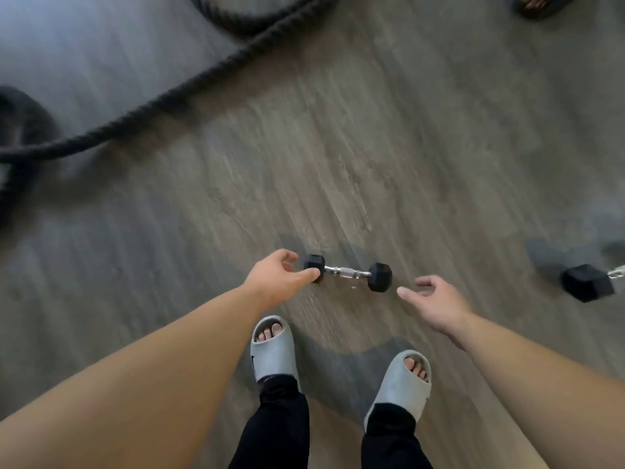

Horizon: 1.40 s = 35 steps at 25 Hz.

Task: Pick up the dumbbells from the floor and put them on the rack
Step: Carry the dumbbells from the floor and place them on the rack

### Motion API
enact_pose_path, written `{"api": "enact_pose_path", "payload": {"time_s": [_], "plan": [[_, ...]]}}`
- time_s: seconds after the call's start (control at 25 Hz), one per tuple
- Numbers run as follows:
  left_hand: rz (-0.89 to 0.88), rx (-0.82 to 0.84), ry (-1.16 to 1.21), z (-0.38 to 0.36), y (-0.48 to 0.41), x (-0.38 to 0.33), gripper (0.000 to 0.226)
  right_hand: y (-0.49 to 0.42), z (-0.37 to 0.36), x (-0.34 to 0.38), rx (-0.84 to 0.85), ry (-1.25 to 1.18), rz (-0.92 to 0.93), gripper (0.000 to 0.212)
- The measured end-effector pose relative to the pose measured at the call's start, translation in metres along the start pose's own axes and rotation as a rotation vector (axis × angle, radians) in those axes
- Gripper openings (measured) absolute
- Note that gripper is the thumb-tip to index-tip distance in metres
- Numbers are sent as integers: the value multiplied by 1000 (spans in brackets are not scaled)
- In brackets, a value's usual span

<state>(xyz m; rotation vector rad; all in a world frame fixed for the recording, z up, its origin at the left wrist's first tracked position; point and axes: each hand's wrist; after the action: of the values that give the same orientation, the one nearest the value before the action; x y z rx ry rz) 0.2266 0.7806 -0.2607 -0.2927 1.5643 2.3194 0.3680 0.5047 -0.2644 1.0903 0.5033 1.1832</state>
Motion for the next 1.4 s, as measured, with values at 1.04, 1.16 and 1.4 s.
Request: {"api": "enact_pose_path", "payload": {"time_s": [1.04, 1.16, 1.4], "plan": [[-15, -263, 139, 89, 134, 41, 54, 133, -30, 117, 3, 16, 201, 45], [-7, -412, 238, 139, 244, 34, 53, 238, 0, 170, 36, 61, 334, 52], [-27, -763, 352, 171, 485, 50, 50, 439, 27, 192, 170, 109, 632, 46]]}}
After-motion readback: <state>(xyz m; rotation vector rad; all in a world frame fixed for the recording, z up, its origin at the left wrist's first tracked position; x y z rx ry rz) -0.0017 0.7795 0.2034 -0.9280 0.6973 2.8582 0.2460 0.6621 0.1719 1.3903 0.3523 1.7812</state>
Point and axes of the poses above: each hand's wrist, its own y-axis away from the middle knuckle, its own z-axis out of the back of the hand, x = y × z, and after that the axes turned 1 degree about -x, right-handed
